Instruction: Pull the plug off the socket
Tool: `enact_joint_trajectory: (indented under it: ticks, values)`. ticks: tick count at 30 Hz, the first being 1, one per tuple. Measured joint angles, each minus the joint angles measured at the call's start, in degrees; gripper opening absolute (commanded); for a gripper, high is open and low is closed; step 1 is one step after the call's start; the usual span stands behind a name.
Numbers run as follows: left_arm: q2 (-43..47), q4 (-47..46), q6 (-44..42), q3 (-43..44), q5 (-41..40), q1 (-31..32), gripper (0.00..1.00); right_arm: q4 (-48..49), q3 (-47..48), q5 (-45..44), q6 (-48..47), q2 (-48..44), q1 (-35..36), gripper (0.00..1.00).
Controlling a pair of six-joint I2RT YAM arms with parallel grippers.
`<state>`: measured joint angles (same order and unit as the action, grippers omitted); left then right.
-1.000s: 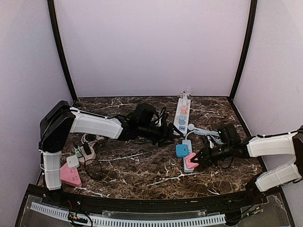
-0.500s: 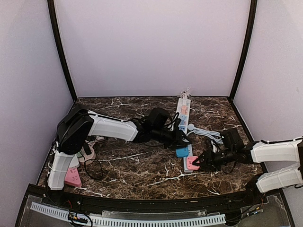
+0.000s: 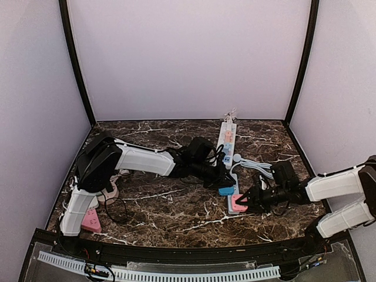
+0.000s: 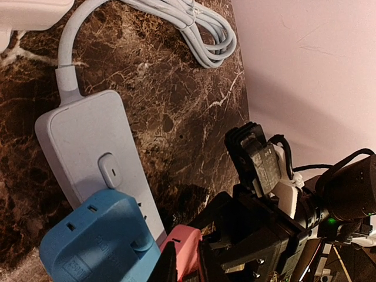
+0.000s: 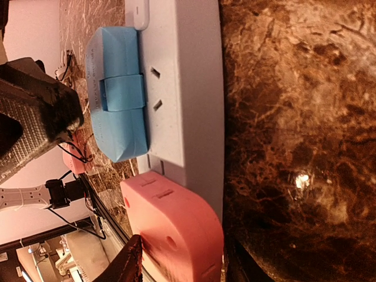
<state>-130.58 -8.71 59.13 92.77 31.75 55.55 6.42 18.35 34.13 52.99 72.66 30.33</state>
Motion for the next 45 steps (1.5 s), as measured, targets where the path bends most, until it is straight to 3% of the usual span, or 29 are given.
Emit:
enact_joint_trajectory:
  ticks: [7,12,17,27,45]
  values:
    - [-1.4,3.4,-0.3,1.9,-0.1,0.1,0.10,3.9,-0.2,1.1,0.5,2.1,-0.4,0.37]
    - [-1.8,6.3,-0.9,3.5,-0.5,0.2,0.09,1.9,-0.4,0.9,0.8,-1.8,-0.9,0.31]
    - [-2.4,9.4,-1.8,5.5,-1.0,0.2,0.08,0.1,-0.4,1.0,1.2,-5.7,-1.1,0.18]
    - [-2.9,10.8,-2.0,6.6,-1.1,0.4,0.06,2.7,-0.6,3.3,2.2,-3.8,-1.4,0.01]
    - [-3.0,13.4,-3.4,8.4,-2.7,1.0,0.05,7.8,-5.9,6.4,6.3,-9.7,-4.6,0.00]
